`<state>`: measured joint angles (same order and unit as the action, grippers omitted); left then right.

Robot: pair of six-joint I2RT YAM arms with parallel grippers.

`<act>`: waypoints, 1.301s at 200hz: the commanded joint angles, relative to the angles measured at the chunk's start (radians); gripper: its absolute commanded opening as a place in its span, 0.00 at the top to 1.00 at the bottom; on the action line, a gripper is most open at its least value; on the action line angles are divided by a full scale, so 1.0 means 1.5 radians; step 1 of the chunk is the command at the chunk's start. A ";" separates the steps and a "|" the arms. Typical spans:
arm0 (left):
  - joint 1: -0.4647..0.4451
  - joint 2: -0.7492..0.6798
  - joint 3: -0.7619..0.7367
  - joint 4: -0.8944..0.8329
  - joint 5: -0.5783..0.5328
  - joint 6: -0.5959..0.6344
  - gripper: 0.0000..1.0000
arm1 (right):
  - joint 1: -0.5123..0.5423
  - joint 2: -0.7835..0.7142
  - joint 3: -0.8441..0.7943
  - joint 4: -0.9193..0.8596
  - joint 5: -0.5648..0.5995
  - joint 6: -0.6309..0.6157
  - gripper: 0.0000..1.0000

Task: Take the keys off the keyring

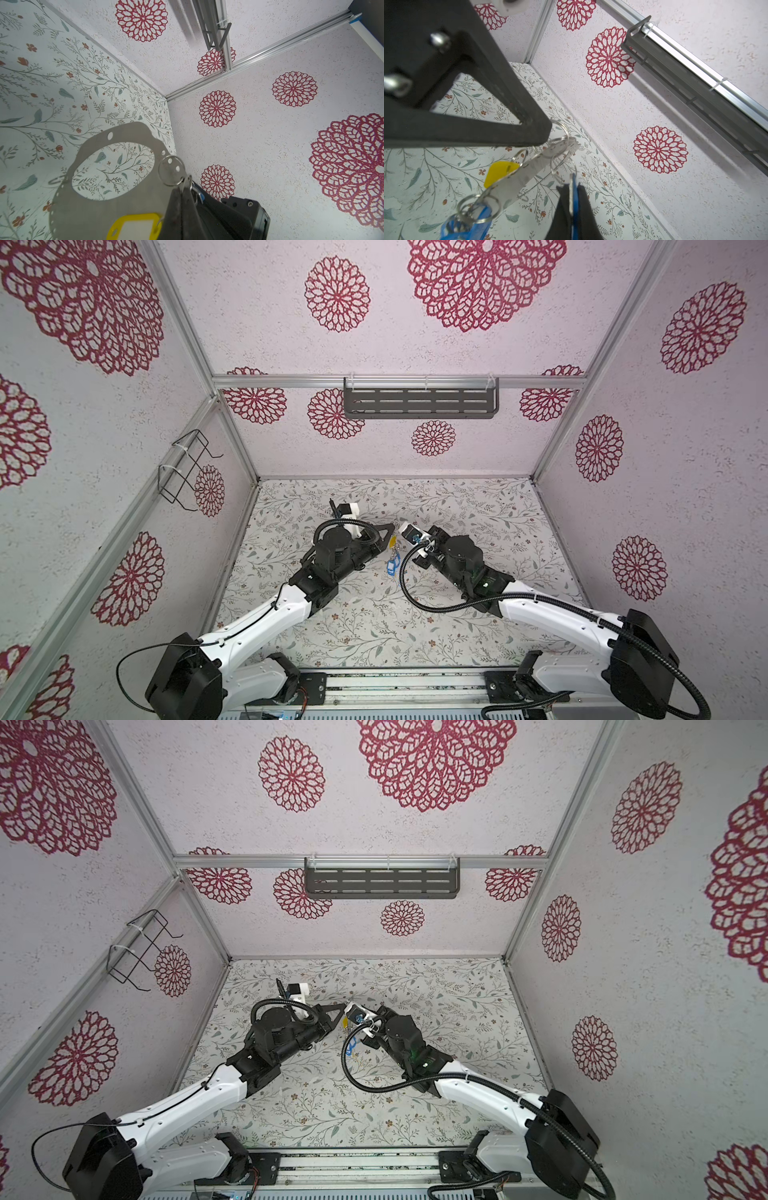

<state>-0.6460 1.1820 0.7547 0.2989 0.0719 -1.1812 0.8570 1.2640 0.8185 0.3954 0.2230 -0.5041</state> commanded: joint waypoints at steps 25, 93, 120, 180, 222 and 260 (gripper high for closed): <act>0.066 -0.024 -0.005 0.019 -0.098 -0.006 1.00 | -0.100 -0.007 0.075 -0.088 0.092 0.042 1.00; 0.057 -0.009 -0.037 0.058 -0.052 -0.035 1.00 | -0.129 0.024 0.166 -0.136 0.044 0.050 1.00; 0.048 0.004 -0.044 0.075 -0.038 -0.032 1.00 | -0.140 0.035 0.208 -0.168 0.013 0.068 1.00; 0.020 0.062 -0.015 0.089 0.025 0.009 1.00 | -0.151 0.052 0.314 -0.252 -0.065 0.121 1.00; 0.015 0.104 0.004 0.107 0.055 0.012 1.00 | -0.150 0.041 0.346 -0.276 -0.123 0.155 1.00; 0.012 0.147 0.016 0.133 0.087 0.005 1.00 | -0.143 0.032 0.372 -0.295 -0.164 0.160 1.00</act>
<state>-0.6243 1.3521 0.7883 0.5705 0.1726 -1.1797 0.6804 1.3758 1.2819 -0.1776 -0.0669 -0.3126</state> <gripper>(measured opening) 0.045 0.067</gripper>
